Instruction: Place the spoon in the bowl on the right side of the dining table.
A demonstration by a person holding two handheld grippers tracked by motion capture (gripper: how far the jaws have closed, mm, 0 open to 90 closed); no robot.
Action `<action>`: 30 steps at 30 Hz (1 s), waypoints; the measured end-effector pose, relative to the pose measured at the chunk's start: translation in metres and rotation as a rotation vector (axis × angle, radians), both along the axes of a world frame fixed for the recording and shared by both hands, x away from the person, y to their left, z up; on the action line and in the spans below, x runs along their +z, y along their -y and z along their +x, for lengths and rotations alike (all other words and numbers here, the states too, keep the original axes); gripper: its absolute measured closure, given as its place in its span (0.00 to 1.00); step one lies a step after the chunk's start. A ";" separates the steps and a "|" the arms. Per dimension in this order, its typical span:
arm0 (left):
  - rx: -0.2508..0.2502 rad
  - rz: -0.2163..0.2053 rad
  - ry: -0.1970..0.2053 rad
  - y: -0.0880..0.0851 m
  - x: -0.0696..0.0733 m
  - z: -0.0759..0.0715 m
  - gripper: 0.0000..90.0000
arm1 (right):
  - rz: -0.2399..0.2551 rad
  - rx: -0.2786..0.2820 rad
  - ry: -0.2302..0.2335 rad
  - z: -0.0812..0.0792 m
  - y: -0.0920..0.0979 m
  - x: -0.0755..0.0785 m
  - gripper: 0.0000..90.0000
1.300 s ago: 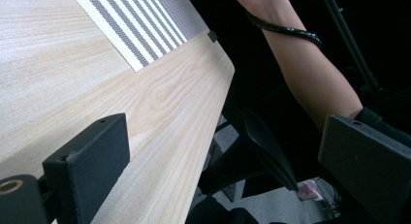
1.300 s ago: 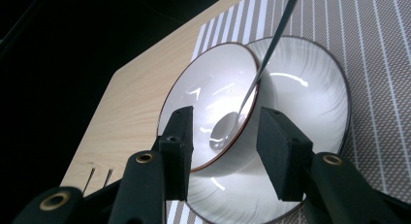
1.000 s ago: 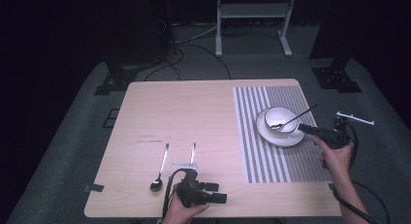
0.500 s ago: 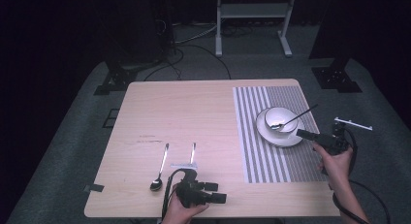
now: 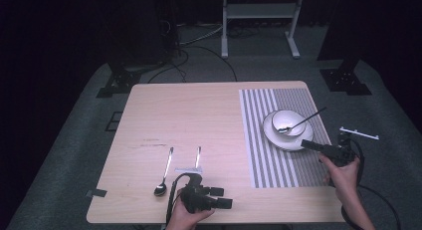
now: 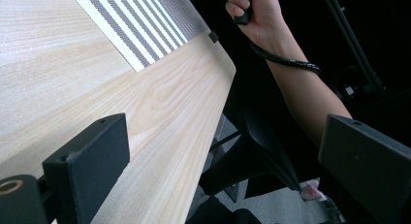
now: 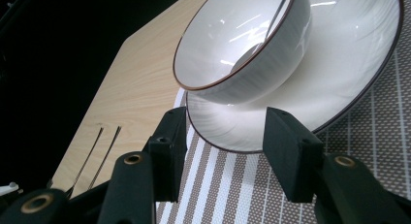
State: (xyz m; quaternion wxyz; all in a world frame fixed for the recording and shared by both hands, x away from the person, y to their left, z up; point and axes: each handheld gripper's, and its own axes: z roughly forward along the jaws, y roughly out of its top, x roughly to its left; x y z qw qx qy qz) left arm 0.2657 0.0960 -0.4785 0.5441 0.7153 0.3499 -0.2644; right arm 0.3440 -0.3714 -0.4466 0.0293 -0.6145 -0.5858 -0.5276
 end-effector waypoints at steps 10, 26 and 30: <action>-0.001 0.000 0.002 0.000 0.000 0.000 0.03 | -0.007 0.024 -0.003 -0.009 -0.007 -0.005 0.55; -0.008 0.004 0.003 0.002 -0.001 0.000 0.03 | 0.013 0.054 0.000 -0.026 -0.018 -0.017 0.54; -0.006 0.005 0.002 0.002 -0.001 0.000 0.03 | -0.001 0.071 0.009 -0.032 -0.024 -0.018 0.54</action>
